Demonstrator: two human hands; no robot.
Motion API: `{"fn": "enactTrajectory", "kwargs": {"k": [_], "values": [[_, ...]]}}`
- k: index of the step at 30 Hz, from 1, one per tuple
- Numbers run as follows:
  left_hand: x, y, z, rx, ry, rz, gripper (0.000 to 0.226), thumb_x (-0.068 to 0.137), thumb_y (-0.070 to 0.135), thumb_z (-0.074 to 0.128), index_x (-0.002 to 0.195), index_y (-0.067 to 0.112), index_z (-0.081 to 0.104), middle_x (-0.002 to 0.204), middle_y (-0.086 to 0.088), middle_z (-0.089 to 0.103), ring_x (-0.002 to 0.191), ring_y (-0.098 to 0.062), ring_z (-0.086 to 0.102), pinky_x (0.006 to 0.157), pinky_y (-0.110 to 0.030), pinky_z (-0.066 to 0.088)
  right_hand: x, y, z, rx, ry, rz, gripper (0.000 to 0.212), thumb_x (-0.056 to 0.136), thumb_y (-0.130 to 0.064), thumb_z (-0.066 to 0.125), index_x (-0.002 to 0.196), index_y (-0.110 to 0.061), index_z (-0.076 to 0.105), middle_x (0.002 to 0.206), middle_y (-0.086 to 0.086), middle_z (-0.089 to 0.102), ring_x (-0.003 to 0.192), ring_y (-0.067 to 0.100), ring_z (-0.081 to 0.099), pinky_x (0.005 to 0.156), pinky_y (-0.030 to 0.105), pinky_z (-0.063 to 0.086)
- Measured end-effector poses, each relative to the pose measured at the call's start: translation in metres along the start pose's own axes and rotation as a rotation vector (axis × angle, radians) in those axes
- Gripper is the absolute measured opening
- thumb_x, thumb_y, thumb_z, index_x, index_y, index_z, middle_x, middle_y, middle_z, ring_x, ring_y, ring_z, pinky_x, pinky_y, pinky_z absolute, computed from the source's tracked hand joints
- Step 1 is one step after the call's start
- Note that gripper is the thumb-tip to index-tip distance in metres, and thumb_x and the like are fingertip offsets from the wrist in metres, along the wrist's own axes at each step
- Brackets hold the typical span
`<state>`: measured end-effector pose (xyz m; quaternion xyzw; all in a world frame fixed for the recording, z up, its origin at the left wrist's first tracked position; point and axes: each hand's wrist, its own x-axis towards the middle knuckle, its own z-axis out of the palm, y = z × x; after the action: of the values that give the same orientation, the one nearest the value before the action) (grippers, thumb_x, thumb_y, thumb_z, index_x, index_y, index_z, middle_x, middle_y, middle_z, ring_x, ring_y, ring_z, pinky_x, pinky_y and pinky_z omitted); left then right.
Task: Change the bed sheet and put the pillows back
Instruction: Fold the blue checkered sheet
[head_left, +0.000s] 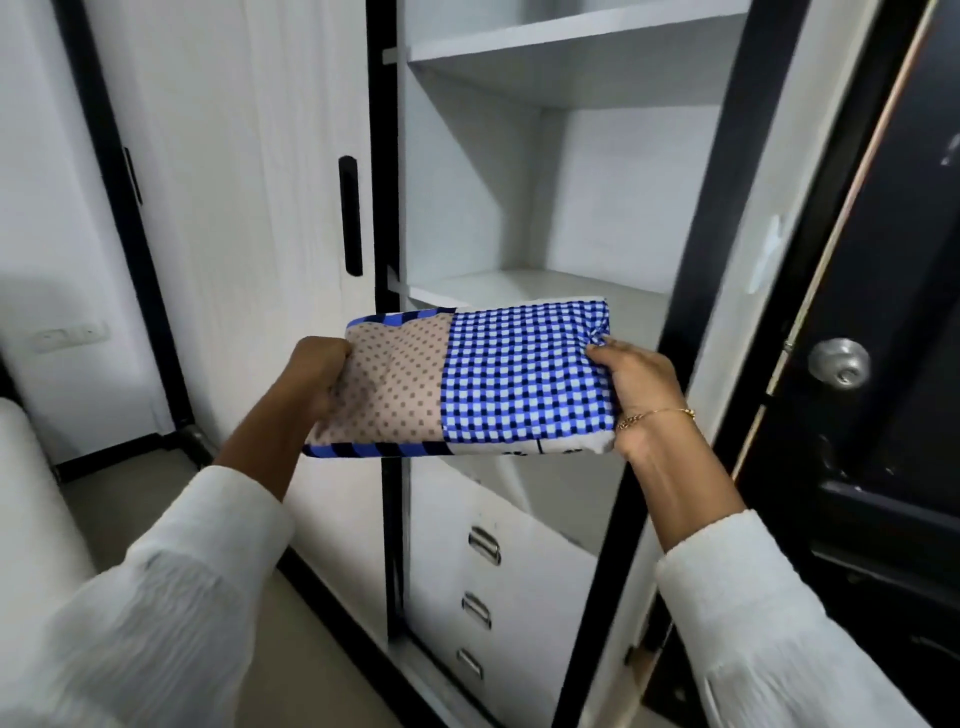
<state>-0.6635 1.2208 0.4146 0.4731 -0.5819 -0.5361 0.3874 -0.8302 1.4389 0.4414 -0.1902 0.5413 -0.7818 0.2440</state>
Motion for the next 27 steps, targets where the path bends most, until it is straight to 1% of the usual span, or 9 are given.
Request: {"fn": "enactTrajectory", "kwargs": {"k": [3,8,10,12,14,16,19,22,27], "values": [[0.046,0.02,0.032,-0.018,0.009,0.022,0.028,0.091,0.009,0.04,0.108,-0.004,0.058,0.093,-0.009,0.058,0.074,-0.016,0.048,0.061,-0.026,0.038,0.057,-0.001,0.02,0.016,0.108,-0.069,0.017,0.081,0.006,0.053,0.077,-0.006,0.065,0.073,0.01,0.066,0.056,0.019,0.063,0.057,0.033,0.056],[0.116,0.052,0.084,0.019,-0.02,0.081,0.035,0.093,0.015,0.041,0.119,-0.002,0.055,0.115,-0.014,0.059,0.1,-0.025,0.054,0.075,-0.032,0.041,0.14,0.009,0.033,-0.07,0.349,-0.158,0.027,0.074,0.003,0.047,0.053,-0.014,0.051,0.057,0.001,0.051,0.052,0.017,0.048,0.053,0.027,0.044],[0.15,0.067,0.107,0.034,-0.061,0.123,0.027,0.093,0.016,0.04,0.107,0.0,0.058,0.1,-0.011,0.06,0.092,-0.023,0.056,0.07,-0.031,0.042,0.171,0.01,0.035,0.001,0.421,-0.169,0.026,0.072,0.003,0.048,0.052,-0.013,0.055,0.058,0.0,0.056,0.051,0.016,0.052,0.054,0.029,0.048],[0.177,0.082,0.131,0.054,-0.127,0.169,0.021,0.092,0.011,0.038,0.08,0.006,0.055,0.076,-0.008,0.052,0.07,-0.018,0.05,0.058,-0.03,0.039,0.198,0.009,0.036,0.013,0.506,-0.207,0.027,0.072,0.004,0.049,0.053,-0.013,0.059,0.06,-0.001,0.061,0.051,0.016,0.056,0.056,0.031,0.052],[0.205,0.098,0.16,0.062,-0.195,0.204,0.022,0.091,0.007,0.037,0.075,0.007,0.052,0.073,-0.009,0.05,0.062,-0.017,0.047,0.053,-0.027,0.036,0.229,0.005,0.031,0.005,0.591,-0.247,0.026,0.075,0.003,0.053,0.059,-0.013,0.064,0.063,-0.002,0.062,0.05,0.016,0.056,0.05,0.026,0.051],[0.226,0.11,0.191,0.073,-0.276,0.222,0.021,0.092,0.006,0.038,0.089,0.001,0.058,0.082,-0.012,0.056,0.07,-0.02,0.054,0.056,-0.027,0.042,0.255,-0.002,0.018,0.012,0.704,-0.276,0.021,0.076,0.004,0.056,0.084,-0.01,0.07,0.079,0.005,0.068,0.058,0.015,0.057,0.044,0.02,0.047],[0.243,0.116,0.244,0.059,-0.478,0.223,0.025,0.092,0.004,0.04,0.104,-0.008,0.058,0.085,-0.014,0.061,0.074,-0.023,0.058,0.058,-0.027,0.05,0.283,-0.006,-0.014,-0.038,0.921,-0.308,0.045,0.078,0.007,0.058,0.121,-0.007,0.058,0.111,0.006,0.061,0.084,0.013,0.052,0.069,0.018,0.045],[0.251,0.108,0.29,0.02,-0.604,0.192,0.024,0.092,0.006,0.048,0.106,-0.01,0.059,0.089,-0.017,0.064,0.066,-0.021,0.059,0.05,-0.025,0.052,0.29,-0.005,-0.041,-0.17,1.019,-0.299,0.044,0.077,0.006,0.056,0.119,-0.005,0.058,0.103,0.005,0.059,0.079,0.018,0.056,0.076,0.031,0.05],[0.261,0.092,0.32,0.111,-0.597,0.137,0.027,0.098,0.012,0.042,0.114,-0.008,0.052,0.073,-0.008,0.05,0.054,-0.014,0.044,0.034,-0.015,0.034,0.283,-0.005,-0.048,-0.53,1.049,-0.28,0.037,0.079,0.003,0.053,0.114,-0.003,0.061,0.118,0.018,0.062,0.106,0.031,0.06,0.09,0.034,0.047]]}}
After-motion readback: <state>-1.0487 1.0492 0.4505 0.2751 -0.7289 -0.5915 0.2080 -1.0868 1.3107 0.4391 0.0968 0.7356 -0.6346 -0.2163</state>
